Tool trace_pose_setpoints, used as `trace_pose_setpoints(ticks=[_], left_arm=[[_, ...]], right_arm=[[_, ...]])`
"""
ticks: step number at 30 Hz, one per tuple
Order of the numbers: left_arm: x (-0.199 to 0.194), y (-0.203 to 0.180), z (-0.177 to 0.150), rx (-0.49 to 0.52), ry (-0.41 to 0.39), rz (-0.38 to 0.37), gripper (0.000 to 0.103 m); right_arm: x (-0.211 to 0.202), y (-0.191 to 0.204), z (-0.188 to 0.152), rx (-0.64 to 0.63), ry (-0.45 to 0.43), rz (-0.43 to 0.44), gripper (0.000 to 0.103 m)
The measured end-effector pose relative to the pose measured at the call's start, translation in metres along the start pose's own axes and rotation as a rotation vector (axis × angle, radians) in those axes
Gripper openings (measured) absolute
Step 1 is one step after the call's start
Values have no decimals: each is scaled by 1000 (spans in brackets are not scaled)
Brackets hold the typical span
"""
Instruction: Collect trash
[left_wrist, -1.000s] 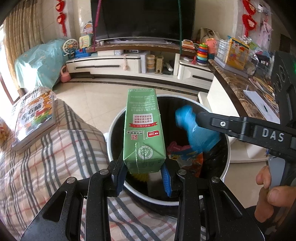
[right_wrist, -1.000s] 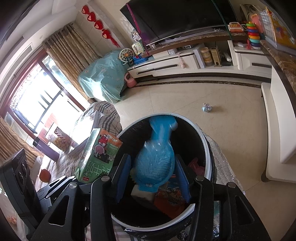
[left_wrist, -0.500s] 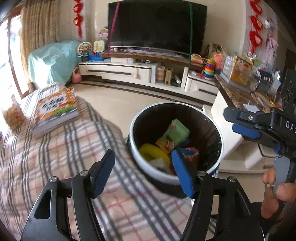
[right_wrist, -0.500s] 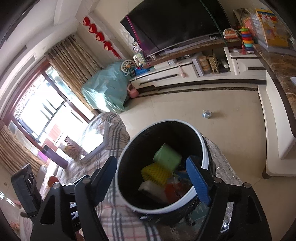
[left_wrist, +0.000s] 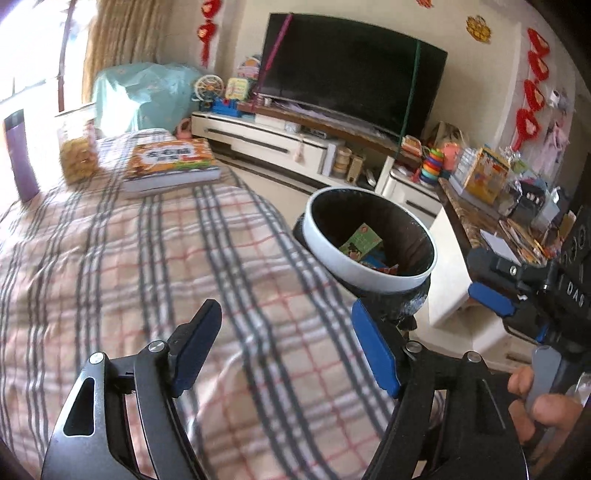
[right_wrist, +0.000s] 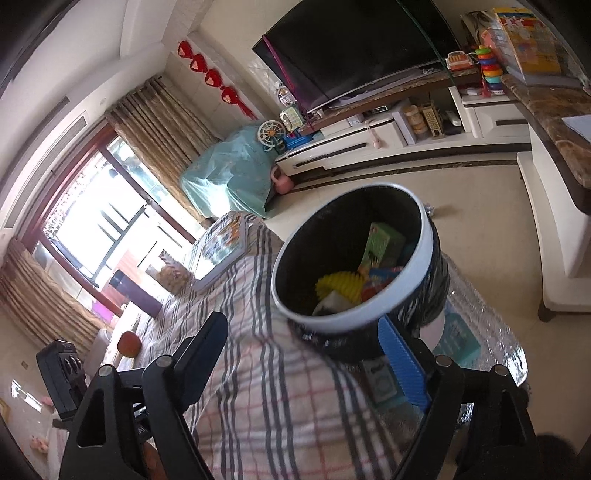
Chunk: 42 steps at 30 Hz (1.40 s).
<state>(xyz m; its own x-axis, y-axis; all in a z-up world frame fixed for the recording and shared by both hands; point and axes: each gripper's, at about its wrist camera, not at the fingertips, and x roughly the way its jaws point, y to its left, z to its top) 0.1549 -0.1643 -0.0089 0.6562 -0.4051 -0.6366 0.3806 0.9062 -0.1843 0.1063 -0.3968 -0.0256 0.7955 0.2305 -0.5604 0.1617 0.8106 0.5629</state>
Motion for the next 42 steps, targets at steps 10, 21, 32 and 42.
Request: trace_pose_setpoints(ticks=[10, 21, 32, 42], left_arm=[[-31, 15, -35, -22, -42, 28, 80], [-93, 13, -45, 34, -264, 144, 90], [-106, 26, -63, 46, -364, 271, 103], [-102, 24, -88, 75, -367, 323, 103]], right_arm=[[-18, 16, -43, -68, -50, -28, 88], [-75, 70, -64, -379, -332, -151, 103], [-80, 86, -79, -424, -419, -214, 103], [-59, 75, -106, -461, -419, -264, 103]])
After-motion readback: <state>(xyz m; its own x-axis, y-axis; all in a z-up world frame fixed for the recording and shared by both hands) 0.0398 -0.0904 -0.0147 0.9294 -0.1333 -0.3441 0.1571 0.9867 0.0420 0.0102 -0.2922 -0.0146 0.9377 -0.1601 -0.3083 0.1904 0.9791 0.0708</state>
